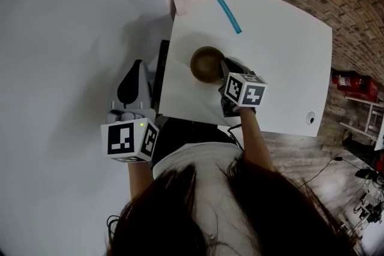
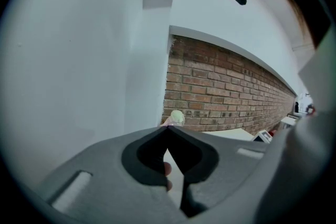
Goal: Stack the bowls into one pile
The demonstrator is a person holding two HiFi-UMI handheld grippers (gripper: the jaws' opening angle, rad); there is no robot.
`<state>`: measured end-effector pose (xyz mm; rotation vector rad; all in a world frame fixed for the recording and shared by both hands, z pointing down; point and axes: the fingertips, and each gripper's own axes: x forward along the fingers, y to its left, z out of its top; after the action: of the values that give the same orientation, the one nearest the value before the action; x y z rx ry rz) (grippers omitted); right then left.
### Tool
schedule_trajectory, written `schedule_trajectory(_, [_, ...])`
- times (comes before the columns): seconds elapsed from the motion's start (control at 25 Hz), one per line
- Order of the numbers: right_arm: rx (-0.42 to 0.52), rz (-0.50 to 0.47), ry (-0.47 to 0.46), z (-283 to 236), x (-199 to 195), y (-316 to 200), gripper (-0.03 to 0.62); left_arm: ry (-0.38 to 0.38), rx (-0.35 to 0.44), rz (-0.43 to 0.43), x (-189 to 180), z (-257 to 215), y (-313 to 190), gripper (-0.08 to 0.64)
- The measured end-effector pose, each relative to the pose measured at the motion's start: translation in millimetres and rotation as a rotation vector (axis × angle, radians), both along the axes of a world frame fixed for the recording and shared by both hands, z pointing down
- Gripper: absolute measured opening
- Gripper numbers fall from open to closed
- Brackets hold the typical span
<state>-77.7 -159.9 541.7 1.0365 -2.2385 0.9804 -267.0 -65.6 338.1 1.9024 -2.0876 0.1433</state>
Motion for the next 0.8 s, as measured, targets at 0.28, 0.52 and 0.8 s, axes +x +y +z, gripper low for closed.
schedule_trajectory(0.28, [0.009,-0.014,0.030,7,-3,-2,0.029,-0.006,-0.010,-0.002,-2,4,0,0.000])
schedule_trajectory(0.52, [0.005,-0.018,0.041,10,-2,-4,0.031,-0.013,-0.019,-0.002,-1,3,-2,0.000])
schedule_trajectory(0.8, [-0.001,-0.015,0.037,14,-3,-7,0.040,-0.020,-0.024,0.001,-1,3,-5,0.000])
